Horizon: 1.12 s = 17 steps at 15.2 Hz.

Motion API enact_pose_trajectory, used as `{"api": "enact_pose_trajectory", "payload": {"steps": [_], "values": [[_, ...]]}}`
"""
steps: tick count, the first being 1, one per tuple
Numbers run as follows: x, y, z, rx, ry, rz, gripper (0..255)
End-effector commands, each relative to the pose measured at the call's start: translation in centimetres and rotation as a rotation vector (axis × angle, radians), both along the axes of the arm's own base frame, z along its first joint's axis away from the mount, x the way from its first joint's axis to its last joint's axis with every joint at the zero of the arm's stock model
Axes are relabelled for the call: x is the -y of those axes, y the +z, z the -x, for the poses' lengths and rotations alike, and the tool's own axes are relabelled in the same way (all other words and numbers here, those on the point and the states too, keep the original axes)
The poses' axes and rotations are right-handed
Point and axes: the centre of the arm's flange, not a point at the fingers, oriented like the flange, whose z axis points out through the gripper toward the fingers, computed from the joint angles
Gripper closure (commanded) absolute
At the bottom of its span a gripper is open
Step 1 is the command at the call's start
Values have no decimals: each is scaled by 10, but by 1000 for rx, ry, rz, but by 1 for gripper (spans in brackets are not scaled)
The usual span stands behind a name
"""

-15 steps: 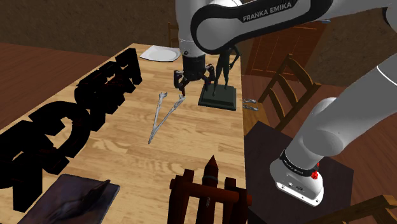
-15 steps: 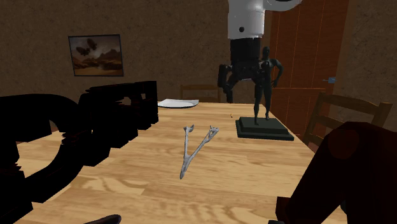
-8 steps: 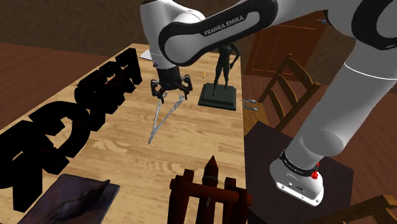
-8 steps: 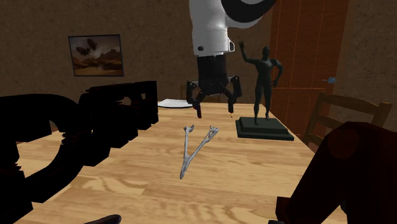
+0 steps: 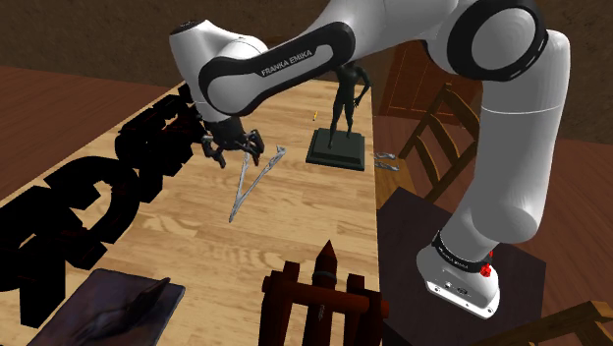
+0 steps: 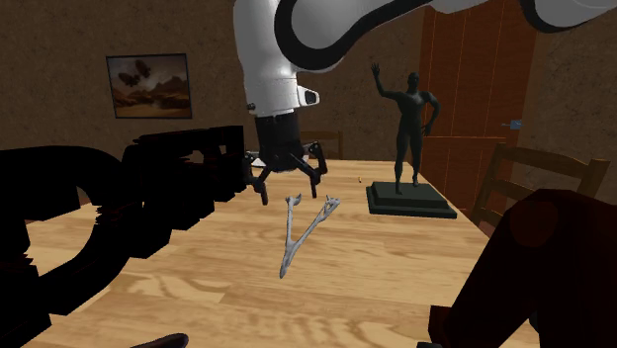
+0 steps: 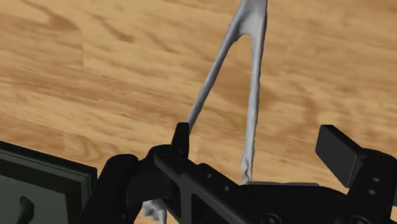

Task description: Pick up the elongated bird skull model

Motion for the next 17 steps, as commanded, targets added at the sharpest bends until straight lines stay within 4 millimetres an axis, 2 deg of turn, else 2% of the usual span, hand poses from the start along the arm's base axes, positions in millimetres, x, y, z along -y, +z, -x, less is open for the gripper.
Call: {"api": "enact_pose_trajectory", "payload": {"steps": [1, 6, 8, 9, 17], "values": [[-2, -12, -3, 0, -10, 2, 0], [-2, -42, -3, 0, -10, 2, 0], [-2, -42, -3, 0, -10, 2, 0], [-2, -42, -3, 0, -10, 2, 255], [-2, -41, -3, 0, -10, 2, 255]]}}
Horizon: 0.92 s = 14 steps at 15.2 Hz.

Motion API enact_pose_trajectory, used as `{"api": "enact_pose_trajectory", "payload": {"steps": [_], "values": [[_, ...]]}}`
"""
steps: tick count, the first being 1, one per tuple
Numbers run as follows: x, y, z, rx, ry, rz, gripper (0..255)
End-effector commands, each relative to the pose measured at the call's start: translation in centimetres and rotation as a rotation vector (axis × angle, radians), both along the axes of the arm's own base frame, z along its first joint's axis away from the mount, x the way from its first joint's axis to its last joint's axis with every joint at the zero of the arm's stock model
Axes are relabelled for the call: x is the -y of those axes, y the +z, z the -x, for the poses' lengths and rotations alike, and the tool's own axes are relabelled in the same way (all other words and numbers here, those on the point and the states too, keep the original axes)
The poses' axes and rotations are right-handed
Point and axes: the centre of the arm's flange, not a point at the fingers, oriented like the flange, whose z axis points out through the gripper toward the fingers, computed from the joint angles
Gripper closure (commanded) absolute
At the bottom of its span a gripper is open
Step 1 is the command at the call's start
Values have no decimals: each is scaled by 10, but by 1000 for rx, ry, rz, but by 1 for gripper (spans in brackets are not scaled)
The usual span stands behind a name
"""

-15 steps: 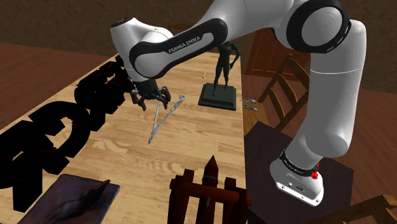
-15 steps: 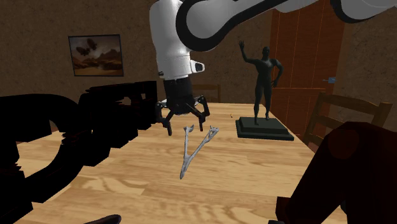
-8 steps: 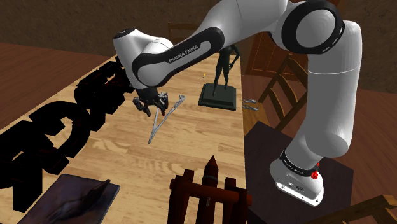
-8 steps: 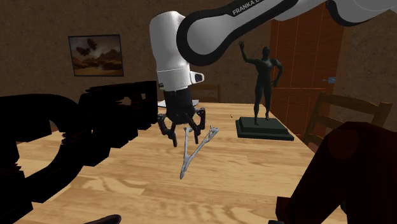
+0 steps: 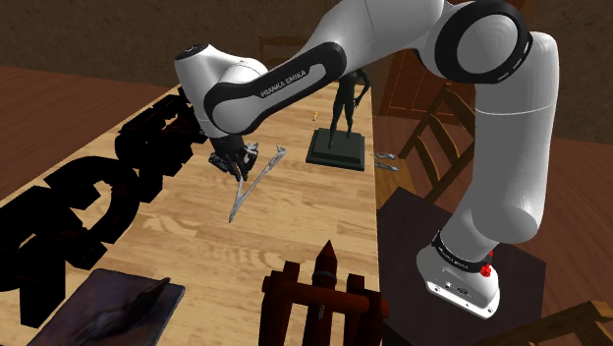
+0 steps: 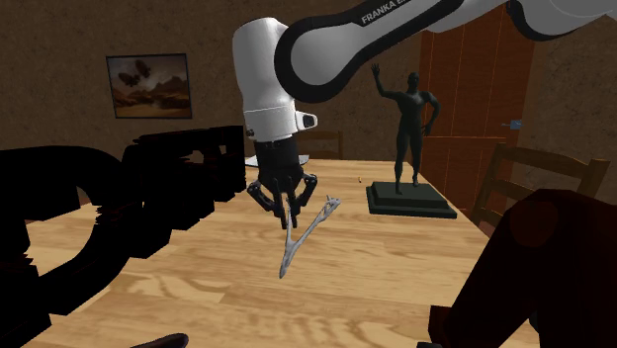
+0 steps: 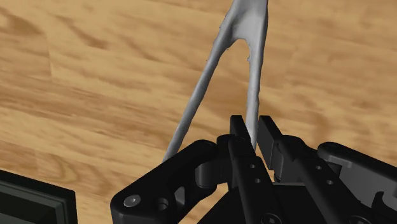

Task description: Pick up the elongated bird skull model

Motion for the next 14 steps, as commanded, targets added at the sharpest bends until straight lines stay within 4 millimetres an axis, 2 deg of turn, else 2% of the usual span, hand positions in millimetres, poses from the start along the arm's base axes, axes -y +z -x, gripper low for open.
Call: {"api": "enact_pose_trajectory", "payload": {"steps": [1, 14], "values": [[0, 0, 0, 0, 0, 0, 255], [0, 68, 0, 0, 0, 0, 255]]}}
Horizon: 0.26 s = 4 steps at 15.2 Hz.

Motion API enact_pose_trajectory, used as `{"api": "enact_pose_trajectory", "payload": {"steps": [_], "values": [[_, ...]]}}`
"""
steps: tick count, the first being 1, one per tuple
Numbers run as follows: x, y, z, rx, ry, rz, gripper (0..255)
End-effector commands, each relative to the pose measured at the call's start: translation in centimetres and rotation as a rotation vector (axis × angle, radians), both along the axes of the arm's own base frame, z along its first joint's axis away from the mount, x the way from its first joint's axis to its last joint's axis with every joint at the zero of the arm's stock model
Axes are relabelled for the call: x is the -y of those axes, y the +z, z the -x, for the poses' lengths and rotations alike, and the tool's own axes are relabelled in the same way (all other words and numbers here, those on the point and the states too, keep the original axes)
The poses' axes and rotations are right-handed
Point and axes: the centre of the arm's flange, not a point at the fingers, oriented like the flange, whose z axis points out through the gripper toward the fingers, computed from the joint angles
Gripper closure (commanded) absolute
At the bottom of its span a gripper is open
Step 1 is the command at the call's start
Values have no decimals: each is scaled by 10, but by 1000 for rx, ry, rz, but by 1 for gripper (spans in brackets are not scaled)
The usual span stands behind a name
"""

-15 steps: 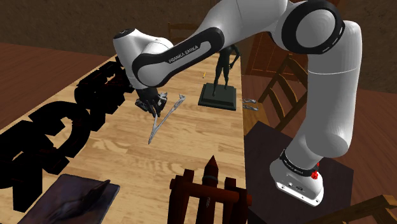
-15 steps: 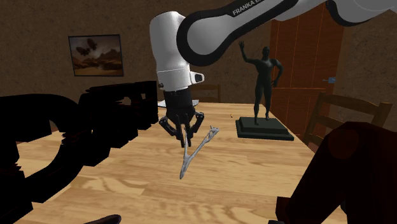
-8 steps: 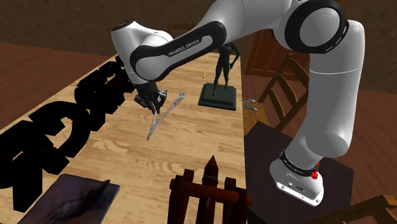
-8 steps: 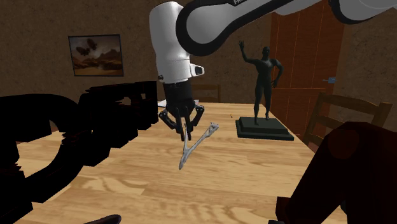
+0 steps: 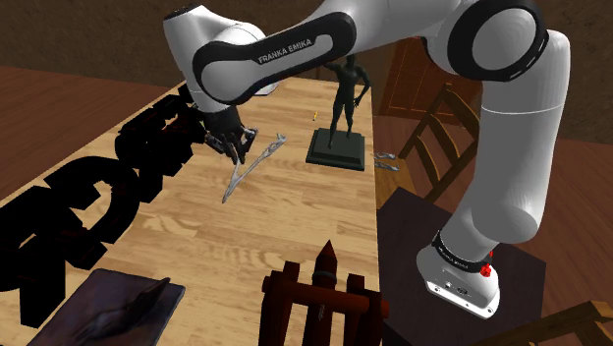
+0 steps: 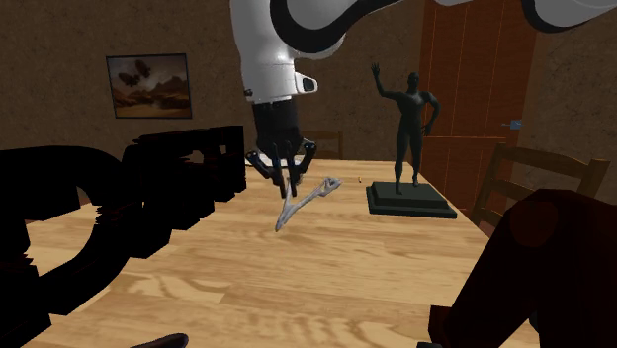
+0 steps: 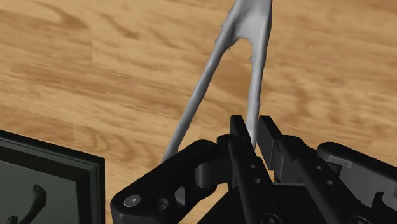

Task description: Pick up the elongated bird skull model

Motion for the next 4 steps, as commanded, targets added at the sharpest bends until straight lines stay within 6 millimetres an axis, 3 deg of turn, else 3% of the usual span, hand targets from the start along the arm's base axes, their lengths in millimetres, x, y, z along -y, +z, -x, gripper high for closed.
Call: {"api": "enact_pose_trajectory", "payload": {"steps": [1, 4], "values": [[-1, 11, 1, 0, 0, 0, 255], [-1, 17, 1, 0, 0, 0, 255]]}}
